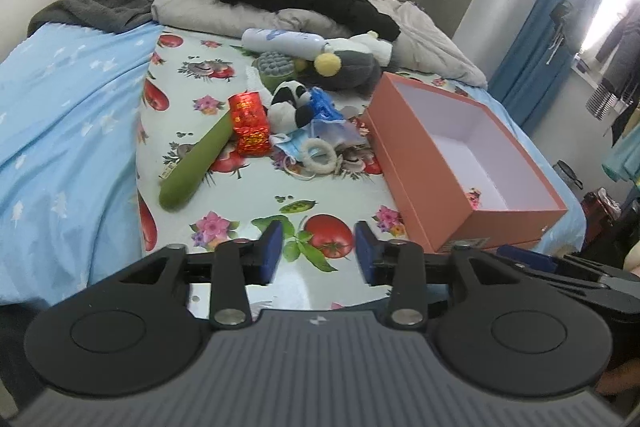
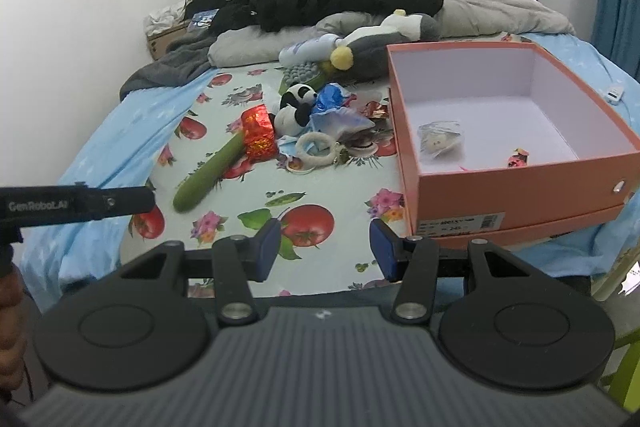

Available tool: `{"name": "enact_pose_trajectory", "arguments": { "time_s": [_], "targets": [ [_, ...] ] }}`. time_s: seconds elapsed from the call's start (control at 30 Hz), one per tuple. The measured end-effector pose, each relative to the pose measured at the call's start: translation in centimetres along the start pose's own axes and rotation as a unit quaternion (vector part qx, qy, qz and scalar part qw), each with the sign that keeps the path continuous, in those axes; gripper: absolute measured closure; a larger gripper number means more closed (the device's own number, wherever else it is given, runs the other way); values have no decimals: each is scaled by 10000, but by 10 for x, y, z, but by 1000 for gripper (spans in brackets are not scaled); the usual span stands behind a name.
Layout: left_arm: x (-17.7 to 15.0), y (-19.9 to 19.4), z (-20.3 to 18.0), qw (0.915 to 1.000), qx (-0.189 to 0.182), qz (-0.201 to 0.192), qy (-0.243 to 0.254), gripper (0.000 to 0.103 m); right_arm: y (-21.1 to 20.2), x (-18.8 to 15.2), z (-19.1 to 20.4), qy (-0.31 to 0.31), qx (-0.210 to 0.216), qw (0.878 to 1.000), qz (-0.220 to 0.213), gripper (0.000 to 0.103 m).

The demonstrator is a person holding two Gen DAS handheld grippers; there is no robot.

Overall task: Organize soft objects
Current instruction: 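Withdraw both tools from the box back toward the bed items, then grasp the red tea packet with the left tool while the right grasps the white hair tie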

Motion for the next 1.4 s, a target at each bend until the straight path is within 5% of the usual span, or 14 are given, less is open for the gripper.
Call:
{"name": "enact_pose_trajectory", "arguments": {
  "time_s": [0.8,1.4],
  "targets": [
    [64,156,88,9975,296,352,-541,49,161,32,33,-512,67,9974,499,51],
    [93,269,128,9863,1063,428,-1189,49,261,53,49,-1015,412,9927,498,59]
  ]
}}
Point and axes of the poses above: each gripper's, at about its wrist camera, not at the fingertips, and y roughly the way its jaws point, z to its left, x to its top, the point moved 7 cm from there along y, roughly the way its jaws point, and after that the axes turned 8 degrees about -x, right-handed, at the moved point
